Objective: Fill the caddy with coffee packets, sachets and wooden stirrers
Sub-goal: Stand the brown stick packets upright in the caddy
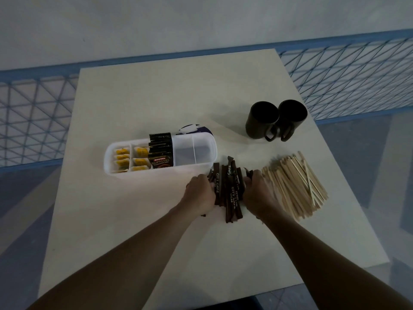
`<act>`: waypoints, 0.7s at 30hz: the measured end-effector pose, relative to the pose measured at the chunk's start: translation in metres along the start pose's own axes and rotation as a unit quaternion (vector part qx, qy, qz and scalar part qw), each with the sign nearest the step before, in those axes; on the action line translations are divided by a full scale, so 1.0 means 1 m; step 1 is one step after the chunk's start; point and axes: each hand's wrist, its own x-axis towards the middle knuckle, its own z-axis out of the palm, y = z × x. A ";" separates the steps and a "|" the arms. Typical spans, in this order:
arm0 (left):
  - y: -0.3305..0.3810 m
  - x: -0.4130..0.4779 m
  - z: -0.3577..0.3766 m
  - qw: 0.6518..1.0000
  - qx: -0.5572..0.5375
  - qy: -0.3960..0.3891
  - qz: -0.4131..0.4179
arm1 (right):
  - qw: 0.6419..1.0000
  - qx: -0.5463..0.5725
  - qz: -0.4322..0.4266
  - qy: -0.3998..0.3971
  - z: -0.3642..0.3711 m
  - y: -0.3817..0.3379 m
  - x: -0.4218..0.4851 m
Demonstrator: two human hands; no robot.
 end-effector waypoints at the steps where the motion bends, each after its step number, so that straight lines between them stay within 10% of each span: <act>1: 0.002 0.001 -0.004 1.000 0.000 -0.015 0.001 | 1.000 -0.001 -0.004 0.004 -0.002 -0.004 0.001; 12: 0.021 0.003 -0.056 0.979 -0.143 -0.104 0.102 | 0.993 0.095 -0.068 0.019 -0.022 -0.063 0.014; 21: 0.024 0.017 -0.114 0.934 -0.325 0.079 0.128 | 0.942 0.317 -0.105 0.042 -0.021 -0.126 0.038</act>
